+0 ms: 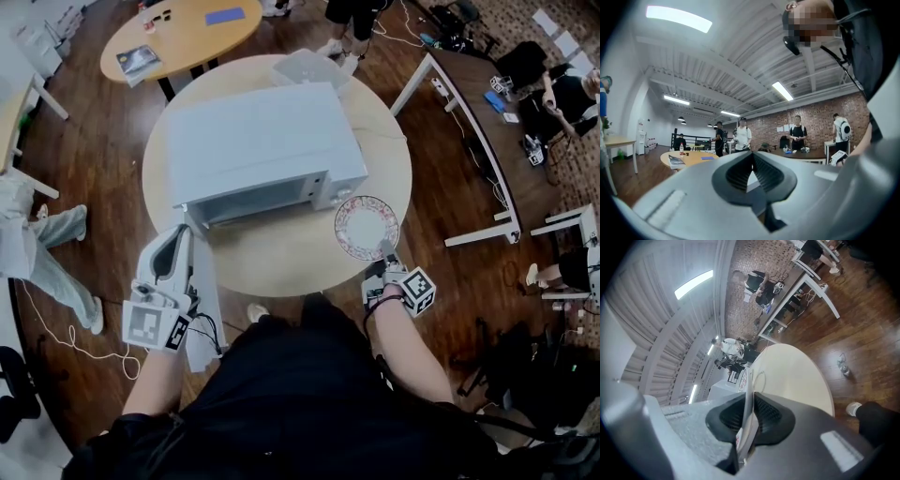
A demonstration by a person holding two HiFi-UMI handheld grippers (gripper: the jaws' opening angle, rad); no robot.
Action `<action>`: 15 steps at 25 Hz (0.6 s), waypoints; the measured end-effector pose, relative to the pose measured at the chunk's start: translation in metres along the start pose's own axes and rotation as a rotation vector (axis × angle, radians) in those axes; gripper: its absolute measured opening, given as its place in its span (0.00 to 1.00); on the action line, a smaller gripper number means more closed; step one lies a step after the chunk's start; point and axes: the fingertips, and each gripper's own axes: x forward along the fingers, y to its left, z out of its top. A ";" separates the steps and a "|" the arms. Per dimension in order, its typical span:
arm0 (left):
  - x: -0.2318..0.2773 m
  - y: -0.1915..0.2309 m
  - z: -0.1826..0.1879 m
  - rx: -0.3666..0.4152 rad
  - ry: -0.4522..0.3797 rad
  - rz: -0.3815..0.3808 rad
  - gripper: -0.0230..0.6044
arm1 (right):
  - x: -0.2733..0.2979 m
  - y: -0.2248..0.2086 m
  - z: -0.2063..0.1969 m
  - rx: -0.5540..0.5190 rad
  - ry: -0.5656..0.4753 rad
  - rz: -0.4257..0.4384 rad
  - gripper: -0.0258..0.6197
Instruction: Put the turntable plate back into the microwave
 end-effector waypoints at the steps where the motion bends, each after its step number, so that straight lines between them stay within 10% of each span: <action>1: 0.000 -0.001 0.000 0.000 0.001 0.002 0.04 | 0.001 0.001 -0.001 0.004 0.004 0.002 0.08; 15: -0.006 -0.007 0.001 0.005 0.006 0.019 0.04 | 0.007 0.001 -0.014 0.009 0.053 0.009 0.08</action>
